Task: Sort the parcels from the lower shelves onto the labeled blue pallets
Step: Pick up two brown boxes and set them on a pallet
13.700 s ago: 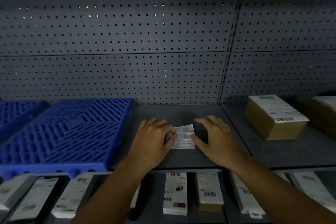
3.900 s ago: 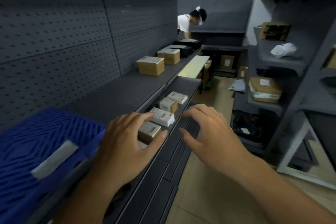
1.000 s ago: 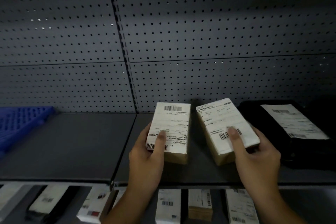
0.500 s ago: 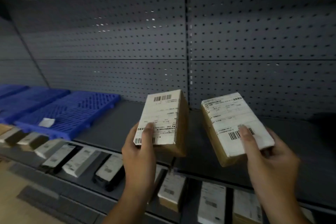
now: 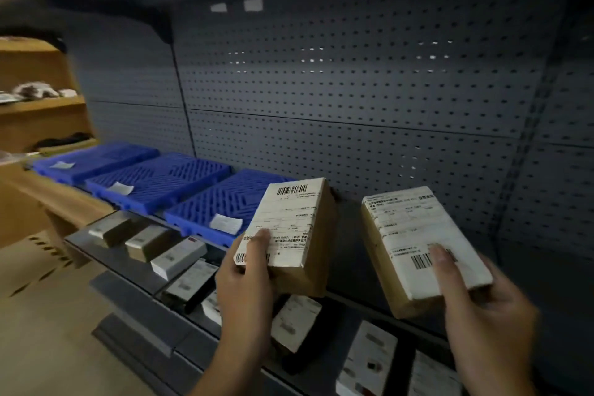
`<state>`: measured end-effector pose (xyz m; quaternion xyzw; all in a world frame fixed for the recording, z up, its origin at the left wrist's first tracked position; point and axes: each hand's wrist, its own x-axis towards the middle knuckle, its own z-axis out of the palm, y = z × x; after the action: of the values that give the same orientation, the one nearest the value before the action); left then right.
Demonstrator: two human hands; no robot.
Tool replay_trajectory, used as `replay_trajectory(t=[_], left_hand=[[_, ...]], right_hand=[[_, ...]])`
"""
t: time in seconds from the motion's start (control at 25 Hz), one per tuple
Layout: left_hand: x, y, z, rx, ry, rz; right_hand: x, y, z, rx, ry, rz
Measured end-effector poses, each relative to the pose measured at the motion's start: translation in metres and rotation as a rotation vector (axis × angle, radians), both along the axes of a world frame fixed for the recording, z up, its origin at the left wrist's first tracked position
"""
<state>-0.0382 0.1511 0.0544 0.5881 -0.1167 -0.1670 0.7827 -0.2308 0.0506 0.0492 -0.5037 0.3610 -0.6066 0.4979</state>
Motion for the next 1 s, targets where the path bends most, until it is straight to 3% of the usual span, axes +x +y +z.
replay_trajectory(t=[0.44, 0.72, 1.0], left_hand=[[0.207, 0.0, 0.008, 0.003, -0.148, -0.001], [0.297, -0.021, 0.014, 0.027, -0.245, -0.035], [0.36, -0.053, 0.011, -0.018, -0.151, -0.232]], right_hand=[[0.208, -0.008, 0.012, -0.006, -0.056, -0.023], [0.29, -0.029, 0.03, -0.053, -0.049, -0.064], [0.332, -0.024, 0.025, -0.096, -0.063, -0.272]])
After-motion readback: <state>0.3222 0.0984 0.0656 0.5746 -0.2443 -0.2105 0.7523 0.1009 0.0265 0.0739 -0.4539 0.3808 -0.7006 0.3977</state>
